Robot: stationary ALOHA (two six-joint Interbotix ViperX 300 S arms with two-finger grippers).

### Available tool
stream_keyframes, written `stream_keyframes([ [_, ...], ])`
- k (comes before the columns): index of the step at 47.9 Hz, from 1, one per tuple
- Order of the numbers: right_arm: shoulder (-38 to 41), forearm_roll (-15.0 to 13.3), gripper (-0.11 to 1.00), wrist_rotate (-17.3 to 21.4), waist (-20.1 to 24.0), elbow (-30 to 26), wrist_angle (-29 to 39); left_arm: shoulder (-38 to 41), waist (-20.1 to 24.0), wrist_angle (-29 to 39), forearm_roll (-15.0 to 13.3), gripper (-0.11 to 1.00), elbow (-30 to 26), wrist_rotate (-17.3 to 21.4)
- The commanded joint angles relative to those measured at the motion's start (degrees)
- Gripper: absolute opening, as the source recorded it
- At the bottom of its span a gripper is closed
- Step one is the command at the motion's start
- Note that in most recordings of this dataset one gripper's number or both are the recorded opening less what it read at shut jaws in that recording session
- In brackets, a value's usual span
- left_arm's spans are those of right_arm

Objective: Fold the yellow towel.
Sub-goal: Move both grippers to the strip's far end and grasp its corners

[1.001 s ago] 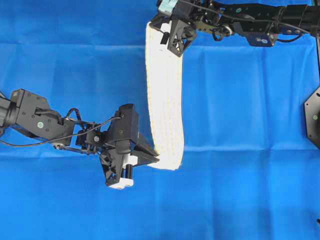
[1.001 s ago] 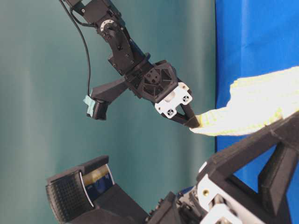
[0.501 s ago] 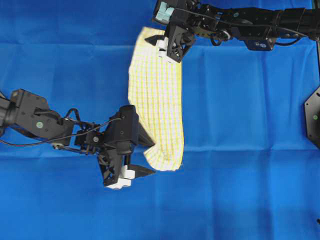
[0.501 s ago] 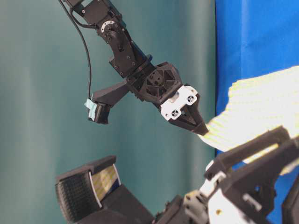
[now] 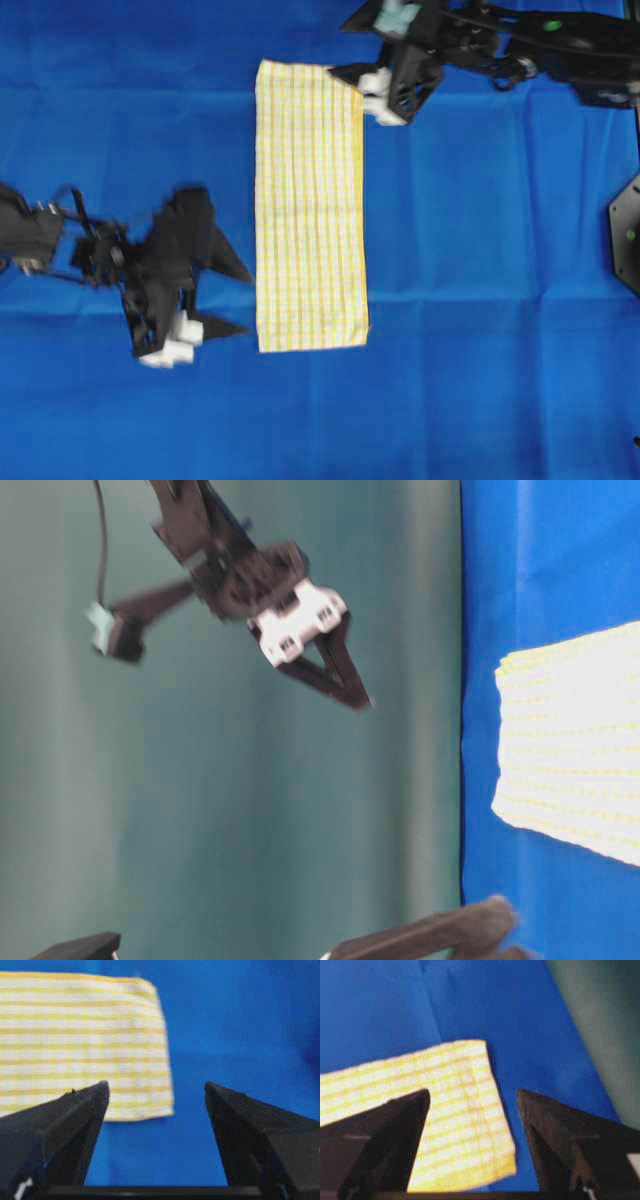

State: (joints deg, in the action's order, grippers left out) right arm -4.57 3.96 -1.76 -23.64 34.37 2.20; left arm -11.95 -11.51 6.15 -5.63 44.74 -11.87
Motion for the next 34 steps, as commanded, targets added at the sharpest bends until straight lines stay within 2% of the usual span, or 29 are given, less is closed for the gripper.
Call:
stream_keyframes([
  [1, -5.4, 0.2, 0.71, 0.3, 0.4, 2.5, -1.1, -3.3, 1.9, -0.1, 0.2, 0.70, 0.7, 0.2],
  [9, -10.8, 1.1, 0.71, 0.8, 1.1, 8.6, -3.9, -7.8, 6.6, -0.2, 0.4, 0.70, 3.7, 0.5],
  [15, -13.3, 1.9, 0.71, 1.0, 1.3, 11.2, -4.5, -11.2, 10.0, -0.3, 0.4, 0.70, 6.6, 0.7],
  [23, -13.2, 2.2, 0.71, 1.4, 1.5, 11.8, -4.5, -14.0, 12.6, -2.0, 0.4, 0.70, 8.9, 0.6],
  [34, -11.6, 2.5, 0.71, 1.6, 1.8, 11.1, -4.6, -13.4, 13.3, -3.3, 0.4, 0.70, 8.9, 0.7],
])
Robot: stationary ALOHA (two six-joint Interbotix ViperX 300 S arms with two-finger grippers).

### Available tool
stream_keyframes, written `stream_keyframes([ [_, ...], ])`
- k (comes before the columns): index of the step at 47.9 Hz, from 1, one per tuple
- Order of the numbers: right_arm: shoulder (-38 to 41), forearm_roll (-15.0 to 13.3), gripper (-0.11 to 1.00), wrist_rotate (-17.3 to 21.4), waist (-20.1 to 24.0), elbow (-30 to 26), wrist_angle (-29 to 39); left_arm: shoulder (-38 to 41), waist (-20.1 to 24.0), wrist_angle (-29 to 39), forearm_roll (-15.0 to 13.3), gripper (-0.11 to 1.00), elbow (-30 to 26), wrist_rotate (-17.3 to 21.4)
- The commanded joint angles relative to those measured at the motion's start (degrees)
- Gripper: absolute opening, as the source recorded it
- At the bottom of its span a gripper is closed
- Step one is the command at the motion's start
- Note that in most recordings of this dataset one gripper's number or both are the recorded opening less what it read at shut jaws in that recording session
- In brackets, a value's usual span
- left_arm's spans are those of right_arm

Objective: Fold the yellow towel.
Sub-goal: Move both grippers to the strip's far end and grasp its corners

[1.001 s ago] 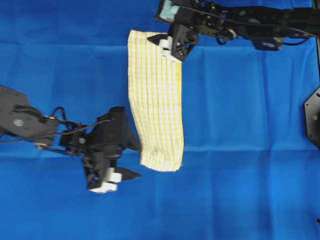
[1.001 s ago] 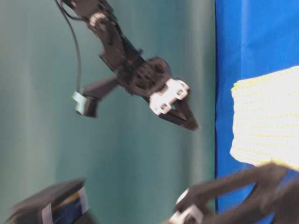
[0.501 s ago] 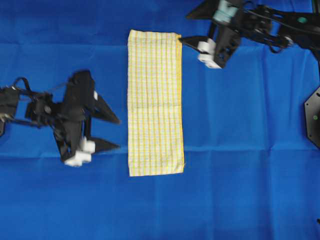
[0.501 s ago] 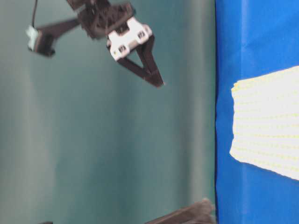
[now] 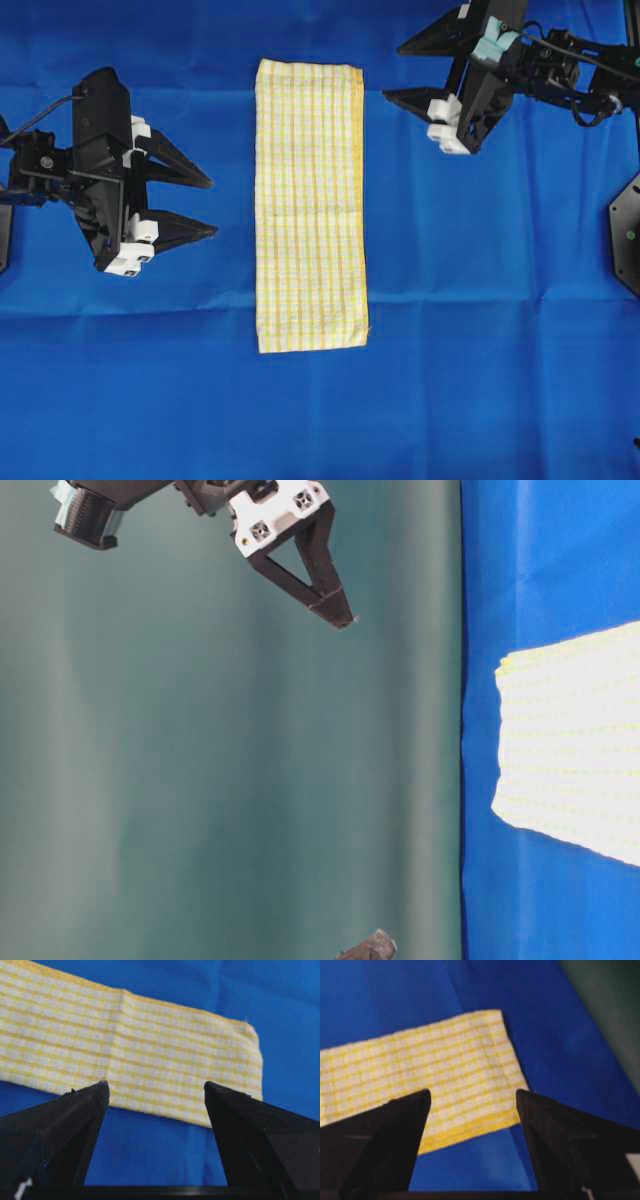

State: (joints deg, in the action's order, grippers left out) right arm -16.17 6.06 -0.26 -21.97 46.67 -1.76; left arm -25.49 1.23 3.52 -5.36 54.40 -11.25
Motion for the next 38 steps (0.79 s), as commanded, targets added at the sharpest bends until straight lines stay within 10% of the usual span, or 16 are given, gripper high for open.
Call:
stream_keyframes([
  [1, 0.1, 0.4, 0.71, 0.1, 0.2, -1.2, -0.6, 0.4, 0.9, -0.7, 0.2, 0.70, -0.8, 0.2],
  [38, 25.7, 1.7, 0.79, 10.5, -6.8, -9.3, -9.1, 28.9, 23.6, -23.3, 2.1, 0.84, -7.0, 7.3],
])
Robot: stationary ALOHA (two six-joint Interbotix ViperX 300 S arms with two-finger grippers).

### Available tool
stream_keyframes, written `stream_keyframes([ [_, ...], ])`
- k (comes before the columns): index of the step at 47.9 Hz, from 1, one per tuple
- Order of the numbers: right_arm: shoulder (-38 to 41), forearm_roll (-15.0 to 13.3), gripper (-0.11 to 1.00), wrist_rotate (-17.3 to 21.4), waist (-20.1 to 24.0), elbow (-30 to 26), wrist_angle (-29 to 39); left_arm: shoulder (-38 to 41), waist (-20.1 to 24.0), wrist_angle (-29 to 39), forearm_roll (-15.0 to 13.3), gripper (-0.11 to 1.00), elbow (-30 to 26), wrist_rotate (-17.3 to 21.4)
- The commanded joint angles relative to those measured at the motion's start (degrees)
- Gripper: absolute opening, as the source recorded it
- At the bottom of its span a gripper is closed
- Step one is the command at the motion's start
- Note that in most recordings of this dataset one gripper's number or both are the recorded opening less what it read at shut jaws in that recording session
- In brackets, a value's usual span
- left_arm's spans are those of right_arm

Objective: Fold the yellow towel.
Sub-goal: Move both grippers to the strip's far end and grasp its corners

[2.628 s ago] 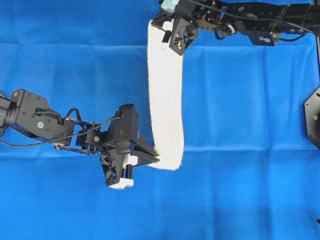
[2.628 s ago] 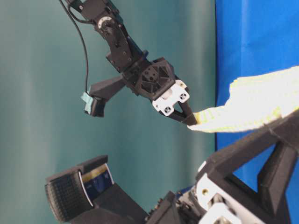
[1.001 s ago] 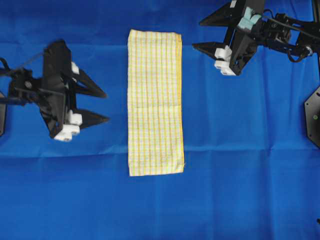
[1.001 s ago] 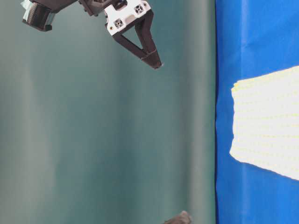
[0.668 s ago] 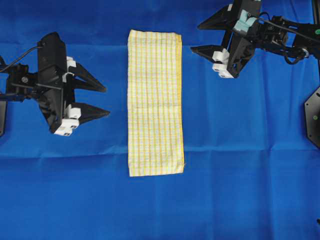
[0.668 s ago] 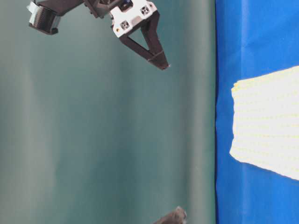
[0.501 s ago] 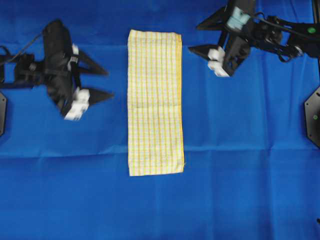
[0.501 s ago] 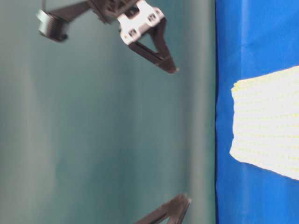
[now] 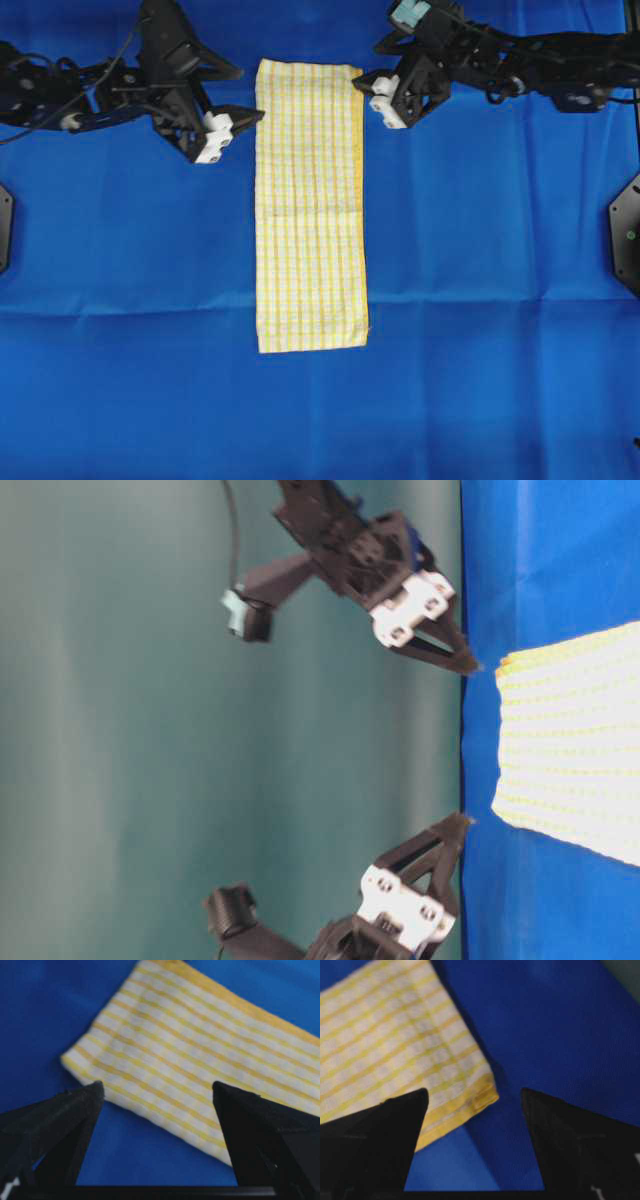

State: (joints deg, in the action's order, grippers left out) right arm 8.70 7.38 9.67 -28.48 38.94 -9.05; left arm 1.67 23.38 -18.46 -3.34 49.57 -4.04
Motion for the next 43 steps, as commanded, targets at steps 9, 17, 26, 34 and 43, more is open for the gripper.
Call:
stream_keyframes([
  [9, 5.2, 1.3, 0.80, 1.6, -0.6, -3.5, -2.8, 8.3, 5.0, -4.2, 0.1, 0.84, -4.8, 0.1],
  [17, 7.1, 2.4, 0.80, 1.6, -1.0, -4.1, -2.9, 12.7, 5.9, -5.9, 0.0, 0.84, -6.5, 0.1],
  [26, 7.4, 3.5, 0.79, 1.6, -1.0, -4.3, -2.9, 14.7, 6.1, -5.9, -0.4, 0.80, -7.8, 0.0],
  [34, 7.4, 3.6, 0.65, 1.6, -0.4, -4.2, -2.8, 15.4, 6.1, -5.4, -0.5, 0.48, -8.5, 0.0],
  [43, 7.4, 3.6, 0.15, 1.2, 0.9, -4.0, -3.3, 16.0, 5.9, -5.2, -0.5, 0.04, -8.7, 0.1],
])
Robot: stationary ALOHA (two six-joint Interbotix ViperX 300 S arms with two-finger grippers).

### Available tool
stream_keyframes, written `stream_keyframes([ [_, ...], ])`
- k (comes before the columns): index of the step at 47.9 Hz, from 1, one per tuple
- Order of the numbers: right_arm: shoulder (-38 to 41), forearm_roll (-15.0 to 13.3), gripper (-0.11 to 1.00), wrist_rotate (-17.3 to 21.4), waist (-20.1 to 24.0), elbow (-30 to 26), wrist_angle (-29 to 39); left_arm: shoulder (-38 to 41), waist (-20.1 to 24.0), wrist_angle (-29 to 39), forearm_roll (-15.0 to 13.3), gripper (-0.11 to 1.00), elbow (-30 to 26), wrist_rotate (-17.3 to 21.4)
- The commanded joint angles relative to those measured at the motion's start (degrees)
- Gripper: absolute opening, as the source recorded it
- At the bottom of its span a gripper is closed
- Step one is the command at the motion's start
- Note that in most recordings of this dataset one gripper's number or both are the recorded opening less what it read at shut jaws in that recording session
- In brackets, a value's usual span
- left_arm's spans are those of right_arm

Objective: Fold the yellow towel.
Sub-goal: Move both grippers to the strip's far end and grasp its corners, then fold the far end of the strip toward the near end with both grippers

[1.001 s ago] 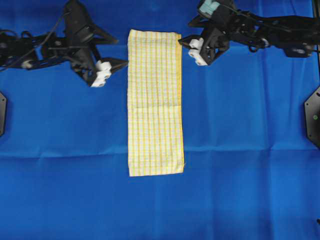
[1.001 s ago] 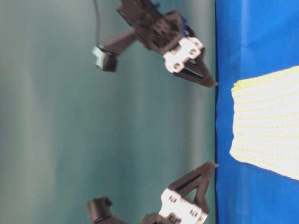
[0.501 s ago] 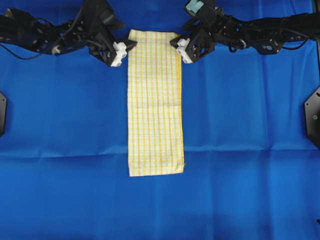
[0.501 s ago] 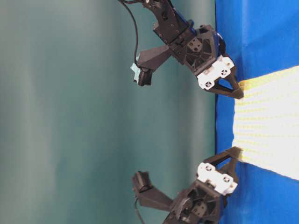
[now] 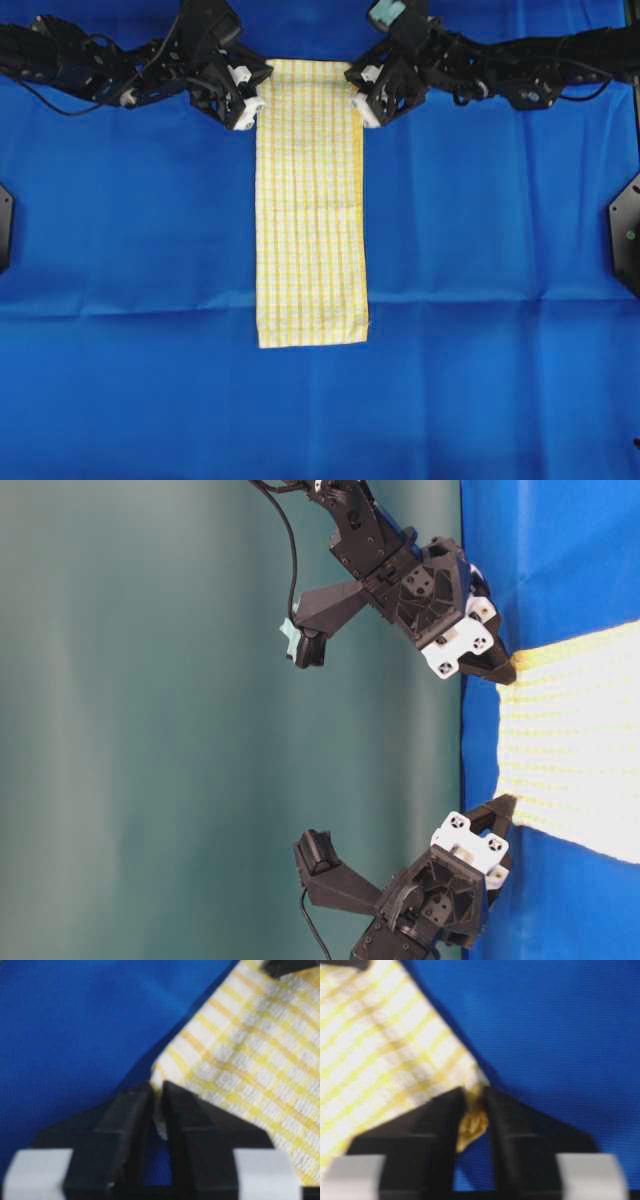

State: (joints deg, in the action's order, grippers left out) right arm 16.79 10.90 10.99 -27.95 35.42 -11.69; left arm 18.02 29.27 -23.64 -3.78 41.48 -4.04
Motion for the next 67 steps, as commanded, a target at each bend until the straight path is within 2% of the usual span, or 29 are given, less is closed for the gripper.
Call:
stream_keyframes([
  [1, -0.7, 0.1, 0.13, -0.1, 0.4, -0.6, -0.7, -0.4, 0.0, 0.1, 0.0, 0.04, -0.5, 0.1],
  [15, -1.0, 0.1, 0.13, -0.3, 0.5, -0.5, -1.5, -1.0, 0.4, 0.1, 0.0, 0.04, -0.1, 0.2],
  [22, -2.6, 0.0, 0.12, -0.4, 0.5, -0.3, -1.4, -3.6, 0.6, 0.6, 0.0, 0.04, 0.1, 0.4],
  [33, -6.6, -0.4, 0.09, -0.6, 0.6, 0.1, -1.2, -9.1, 0.4, 3.6, 0.0, 0.04, 0.1, 2.8],
  [46, -8.0, -0.5, 0.09, -0.6, 0.7, 1.1, -1.1, -10.7, -0.7, 4.2, 0.0, 0.04, 0.6, 3.3],
  [54, -9.8, -0.5, 0.09, -0.6, 1.7, 2.5, -1.0, -12.2, -2.6, 4.1, 0.0, 0.04, 2.1, 3.0],
  [67, -16.2, -0.5, 0.09, -0.5, 6.1, 7.3, -0.9, -18.5, -9.2, 4.2, 0.0, 0.04, 6.5, 2.5],
])
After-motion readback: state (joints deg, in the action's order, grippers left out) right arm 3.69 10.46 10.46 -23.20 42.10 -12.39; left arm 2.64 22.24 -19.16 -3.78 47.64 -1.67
